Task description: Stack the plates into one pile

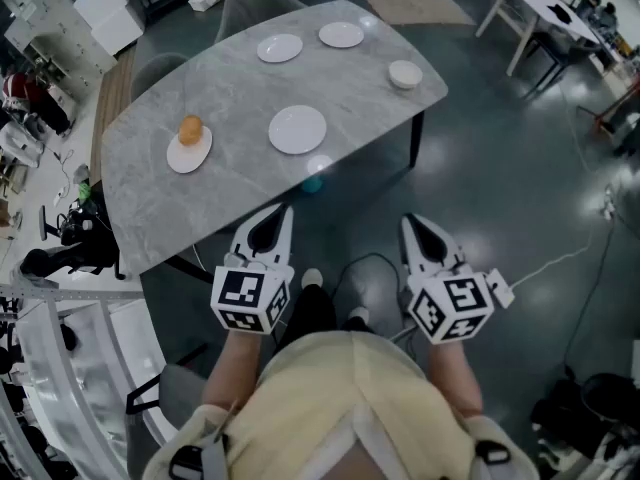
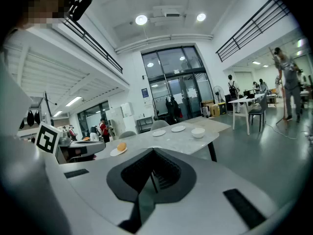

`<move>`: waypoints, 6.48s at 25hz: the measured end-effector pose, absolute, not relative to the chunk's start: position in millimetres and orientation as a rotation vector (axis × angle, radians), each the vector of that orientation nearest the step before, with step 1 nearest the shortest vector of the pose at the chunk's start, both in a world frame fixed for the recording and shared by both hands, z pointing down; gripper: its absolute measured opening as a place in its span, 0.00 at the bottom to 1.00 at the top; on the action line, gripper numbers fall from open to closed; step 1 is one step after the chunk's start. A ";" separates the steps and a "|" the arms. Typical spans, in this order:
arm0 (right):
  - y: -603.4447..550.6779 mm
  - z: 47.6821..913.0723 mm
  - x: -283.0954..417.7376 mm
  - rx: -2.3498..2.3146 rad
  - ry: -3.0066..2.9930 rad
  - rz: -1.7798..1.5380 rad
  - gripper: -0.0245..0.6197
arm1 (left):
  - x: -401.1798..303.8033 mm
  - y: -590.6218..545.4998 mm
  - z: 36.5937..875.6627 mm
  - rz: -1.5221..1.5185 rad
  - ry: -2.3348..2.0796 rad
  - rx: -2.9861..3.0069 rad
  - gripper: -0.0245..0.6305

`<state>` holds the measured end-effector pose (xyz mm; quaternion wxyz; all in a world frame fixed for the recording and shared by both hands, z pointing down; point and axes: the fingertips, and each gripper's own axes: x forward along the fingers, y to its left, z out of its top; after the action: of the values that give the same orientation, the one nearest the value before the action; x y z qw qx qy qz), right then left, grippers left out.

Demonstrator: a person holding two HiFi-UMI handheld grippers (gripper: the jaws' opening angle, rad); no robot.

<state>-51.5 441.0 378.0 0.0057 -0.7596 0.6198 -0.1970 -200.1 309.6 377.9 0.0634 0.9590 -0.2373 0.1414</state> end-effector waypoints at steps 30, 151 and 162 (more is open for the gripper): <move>277.0 424.0 -72.9 -2.161 1.944 -0.913 0.15 | -218.3 162.2 412.4 0.504 -0.635 2.866 0.04; 68.3 470.4 -43.6 -1.254 2.768 -1.317 0.06 | -156.8 44.3 534.1 0.440 -0.673 2.422 0.29; 42.2 434.7 -11.0 -1.124 2.763 -1.235 0.06 | -119.4 25.4 511.5 0.332 -0.750 2.416 0.29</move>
<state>-11.0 42.2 434.7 -0.0435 -0.3479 0.8550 -0.3821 -119.4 25.4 511.5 0.2908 0.9060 -0.2812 0.1246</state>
